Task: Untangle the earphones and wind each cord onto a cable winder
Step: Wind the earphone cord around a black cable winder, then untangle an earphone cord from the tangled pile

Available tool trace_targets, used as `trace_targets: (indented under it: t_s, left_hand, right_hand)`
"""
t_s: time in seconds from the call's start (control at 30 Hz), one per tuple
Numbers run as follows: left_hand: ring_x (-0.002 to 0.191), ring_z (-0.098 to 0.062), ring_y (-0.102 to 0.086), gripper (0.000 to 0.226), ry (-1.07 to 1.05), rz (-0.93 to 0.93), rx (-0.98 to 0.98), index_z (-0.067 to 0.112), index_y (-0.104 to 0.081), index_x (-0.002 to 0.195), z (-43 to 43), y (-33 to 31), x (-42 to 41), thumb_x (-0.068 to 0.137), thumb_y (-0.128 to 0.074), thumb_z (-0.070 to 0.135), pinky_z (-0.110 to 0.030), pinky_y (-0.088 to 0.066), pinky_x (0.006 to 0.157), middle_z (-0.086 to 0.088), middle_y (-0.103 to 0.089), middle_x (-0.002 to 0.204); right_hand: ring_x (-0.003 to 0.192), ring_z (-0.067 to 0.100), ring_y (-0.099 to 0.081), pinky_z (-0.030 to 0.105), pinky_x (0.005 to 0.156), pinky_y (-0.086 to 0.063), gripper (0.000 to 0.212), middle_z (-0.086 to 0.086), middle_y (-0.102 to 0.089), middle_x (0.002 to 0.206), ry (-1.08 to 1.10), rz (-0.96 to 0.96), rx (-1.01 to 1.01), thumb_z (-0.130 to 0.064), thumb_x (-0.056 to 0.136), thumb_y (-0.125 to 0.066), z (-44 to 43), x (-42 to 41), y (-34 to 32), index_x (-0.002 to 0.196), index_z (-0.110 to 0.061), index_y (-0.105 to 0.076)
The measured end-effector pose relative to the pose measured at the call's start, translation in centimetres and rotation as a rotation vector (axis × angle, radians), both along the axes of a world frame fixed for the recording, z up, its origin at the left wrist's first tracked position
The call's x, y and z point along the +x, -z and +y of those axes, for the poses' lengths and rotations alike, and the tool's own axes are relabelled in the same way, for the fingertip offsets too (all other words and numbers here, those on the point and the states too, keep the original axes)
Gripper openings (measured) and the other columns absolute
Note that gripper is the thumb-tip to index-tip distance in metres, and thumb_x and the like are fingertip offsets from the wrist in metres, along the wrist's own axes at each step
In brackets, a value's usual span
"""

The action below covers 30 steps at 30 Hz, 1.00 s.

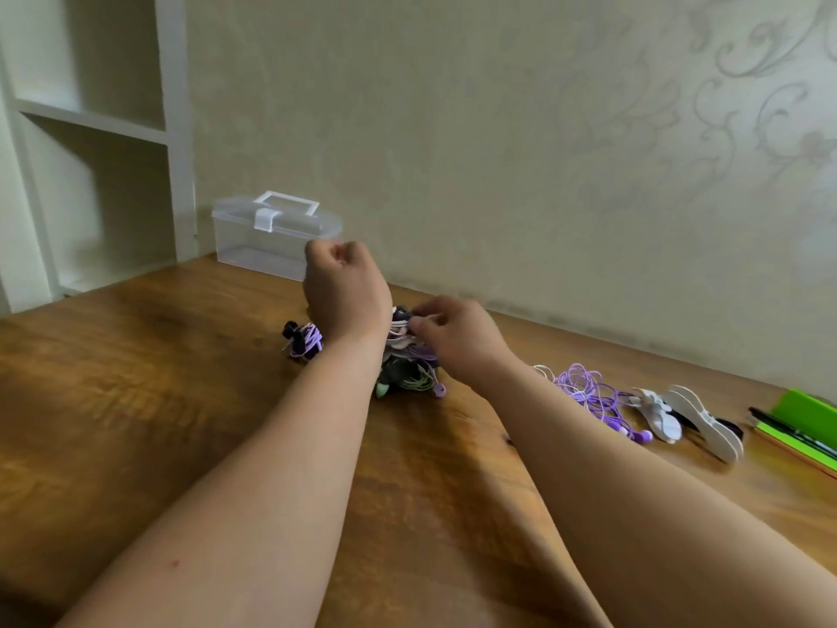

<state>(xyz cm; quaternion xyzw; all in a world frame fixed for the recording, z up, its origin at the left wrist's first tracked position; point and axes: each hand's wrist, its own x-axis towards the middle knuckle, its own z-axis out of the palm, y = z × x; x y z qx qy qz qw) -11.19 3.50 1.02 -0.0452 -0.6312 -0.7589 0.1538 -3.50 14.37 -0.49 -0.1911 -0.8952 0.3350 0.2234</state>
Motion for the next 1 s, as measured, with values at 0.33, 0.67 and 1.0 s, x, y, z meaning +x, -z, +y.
trace_targets:
  t_s: [0.33, 0.67, 1.0]
  left_hand:
    - [0.087, -0.022, -0.06, 0.013, 0.128, 0.251, -0.259, 0.02, -0.056, 0.099, 1.9, 0.9, 3.0, 0.098, -0.045, 0.028, -0.037, -0.049, 0.072, 0.003, -0.062, 0.092]
    - [0.082, -0.018, -0.064, 0.014, 0.701, 0.432, -0.794, 0.025, -0.062, 0.086, 6.2, 5.0, 8.9, 0.099, -0.056, 0.028, -0.045, -0.056, 0.081, 0.008, -0.067, 0.083]
    - [0.07, -0.007, -0.071, 0.035, 0.894, 0.477, -1.024, 0.035, -0.057, 0.104, 7.3, 6.0, 10.4, 0.087, -0.062, 0.065, -0.045, -0.056, 0.078, 0.009, -0.065, 0.08]
  right_hand:
    - [0.095, 0.01, -0.068, 0.025, 0.083, -0.051, 0.02, -0.005, -0.077, 0.101, 0.139, 0.237, -0.033, -0.025, 0.101, -0.063, 3.8, 6.3, -0.3, 0.114, -0.022, -0.078]
    - [0.072, 0.013, -0.068, 0.027, 0.064, -0.049, 0.016, -0.004, -0.075, 0.081, 0.32, 0.204, -0.079, -0.02, 0.099, -0.062, 9.6, 15.6, 2.2, 0.097, -0.021, -0.078]
    - [0.056, 0.005, -0.062, 0.028, 0.058, -0.052, 0.017, -0.007, -0.071, 0.079, 0.309, 0.036, 0.116, -0.022, 0.097, -0.056, 10.8, 17.0, 1.8, 0.101, -0.031, -0.069]
